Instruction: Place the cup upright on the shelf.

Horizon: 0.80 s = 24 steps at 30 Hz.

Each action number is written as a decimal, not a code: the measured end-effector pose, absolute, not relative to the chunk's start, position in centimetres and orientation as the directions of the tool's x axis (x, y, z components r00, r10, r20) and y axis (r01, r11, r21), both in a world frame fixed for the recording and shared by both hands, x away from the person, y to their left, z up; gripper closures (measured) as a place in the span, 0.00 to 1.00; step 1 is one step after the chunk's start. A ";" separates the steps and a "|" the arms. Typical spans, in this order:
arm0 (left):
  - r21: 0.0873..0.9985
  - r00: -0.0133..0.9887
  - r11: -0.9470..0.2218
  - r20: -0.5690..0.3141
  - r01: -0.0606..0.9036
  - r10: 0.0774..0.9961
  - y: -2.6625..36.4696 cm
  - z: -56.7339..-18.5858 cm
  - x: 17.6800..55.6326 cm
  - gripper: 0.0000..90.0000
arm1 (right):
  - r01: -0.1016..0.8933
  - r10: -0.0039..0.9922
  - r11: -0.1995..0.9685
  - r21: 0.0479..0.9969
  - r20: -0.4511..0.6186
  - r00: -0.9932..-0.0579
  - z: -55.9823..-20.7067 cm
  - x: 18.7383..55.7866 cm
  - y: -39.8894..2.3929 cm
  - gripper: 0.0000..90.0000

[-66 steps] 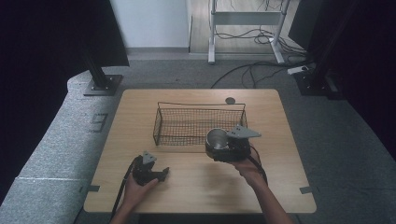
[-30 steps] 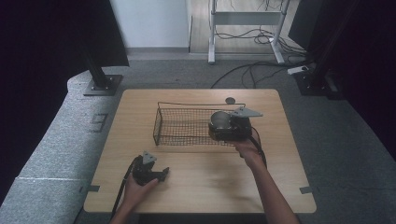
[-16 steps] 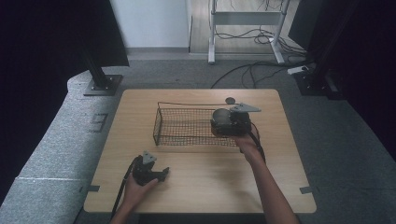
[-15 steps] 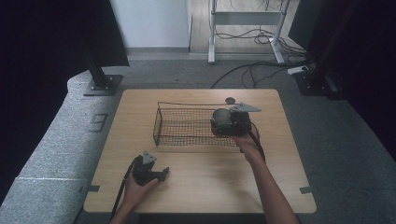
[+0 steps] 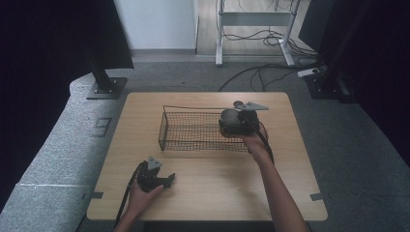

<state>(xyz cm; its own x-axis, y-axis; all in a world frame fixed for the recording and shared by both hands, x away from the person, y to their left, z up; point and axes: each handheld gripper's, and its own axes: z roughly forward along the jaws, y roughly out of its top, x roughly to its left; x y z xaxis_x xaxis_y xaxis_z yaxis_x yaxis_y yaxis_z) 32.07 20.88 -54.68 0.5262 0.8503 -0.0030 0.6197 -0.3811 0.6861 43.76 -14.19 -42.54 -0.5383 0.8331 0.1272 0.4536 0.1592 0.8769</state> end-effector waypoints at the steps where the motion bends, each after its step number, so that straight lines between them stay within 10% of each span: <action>1: 0.686 0.526 -0.381 -0.003 0.620 0.850 20.9 -54.7 32.1 0.17 | 0.455 0.835 0.160 0.876 0.126 -0.536 -42.6 43.9 -14.2 0.16; 24: 0.686 0.527 -0.381 -0.003 0.620 0.850 20.9 -54.7 32.1 0.17 | 0.501 0.848 0.167 0.849 0.135 -0.512 -44.1 46.3 -14.3 0.16</action>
